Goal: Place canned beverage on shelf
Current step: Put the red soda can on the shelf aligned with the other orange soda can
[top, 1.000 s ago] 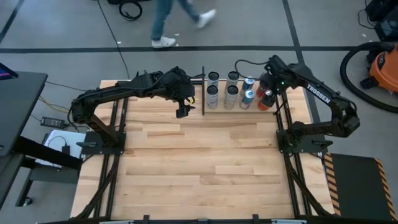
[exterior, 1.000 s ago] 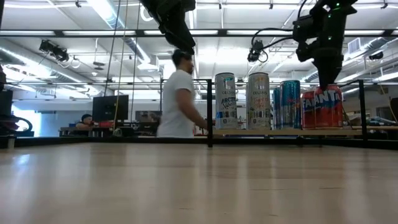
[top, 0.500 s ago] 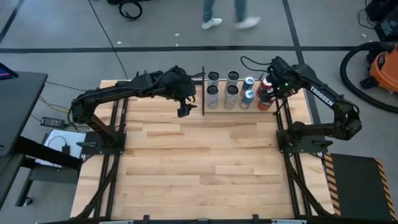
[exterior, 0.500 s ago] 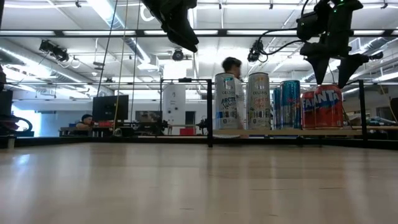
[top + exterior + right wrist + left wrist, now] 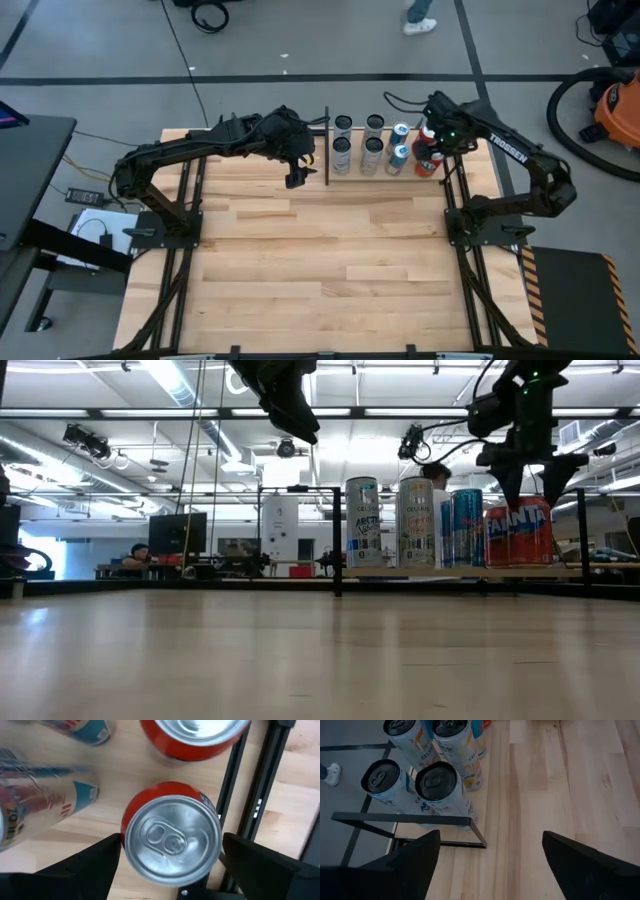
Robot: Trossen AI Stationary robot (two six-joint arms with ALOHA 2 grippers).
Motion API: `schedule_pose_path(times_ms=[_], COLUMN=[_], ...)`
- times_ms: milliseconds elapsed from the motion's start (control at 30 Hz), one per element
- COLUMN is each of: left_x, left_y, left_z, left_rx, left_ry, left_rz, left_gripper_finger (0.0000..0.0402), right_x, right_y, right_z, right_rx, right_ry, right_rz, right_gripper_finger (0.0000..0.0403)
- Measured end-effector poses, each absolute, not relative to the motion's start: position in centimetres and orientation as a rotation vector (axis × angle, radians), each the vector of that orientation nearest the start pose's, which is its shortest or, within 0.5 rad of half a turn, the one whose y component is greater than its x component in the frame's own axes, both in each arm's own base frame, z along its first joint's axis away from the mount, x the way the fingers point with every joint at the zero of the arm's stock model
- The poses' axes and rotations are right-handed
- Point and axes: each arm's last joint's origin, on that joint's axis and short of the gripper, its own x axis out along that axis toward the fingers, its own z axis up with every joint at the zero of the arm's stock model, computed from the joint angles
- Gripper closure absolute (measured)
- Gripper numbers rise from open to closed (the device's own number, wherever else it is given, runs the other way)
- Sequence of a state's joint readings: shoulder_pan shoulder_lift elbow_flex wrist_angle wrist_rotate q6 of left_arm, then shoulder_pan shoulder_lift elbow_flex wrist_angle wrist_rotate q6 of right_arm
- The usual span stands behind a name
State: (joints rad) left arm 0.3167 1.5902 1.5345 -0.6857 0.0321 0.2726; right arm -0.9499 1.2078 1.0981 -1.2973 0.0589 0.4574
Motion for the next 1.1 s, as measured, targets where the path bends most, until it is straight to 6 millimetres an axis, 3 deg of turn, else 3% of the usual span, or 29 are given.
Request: schedule_pose_path(times_ms=[167,433,733,1100], left_x=[32.75,32.76,32.75,32.76], left_y=[10.64,10.63,10.63,10.64], left_z=[34.84,34.84,34.84,34.85], left_rx=[0.129,0.13,0.129,0.129], left_ry=[0.763,0.763,0.763,0.762], left_rz=[0.17,0.169,0.17,0.17], left_gripper_finger=[0.0049,0.0049,0.0049,0.0049], right_x=[11.45,11.55,11.43,11.28], right_y=[-15.92,-15.9,-15.78,-15.68], right_z=[28.45,28.52,28.54,28.54], right_rx=[0.923,0.777,0.454,0.284], right_ry=[1.184,1.247,1.404,1.482], right_rz=[-1.086,-0.963,-0.675,-0.527], right_gripper_finger=[0.0056,0.0107,0.0096,0.0095])
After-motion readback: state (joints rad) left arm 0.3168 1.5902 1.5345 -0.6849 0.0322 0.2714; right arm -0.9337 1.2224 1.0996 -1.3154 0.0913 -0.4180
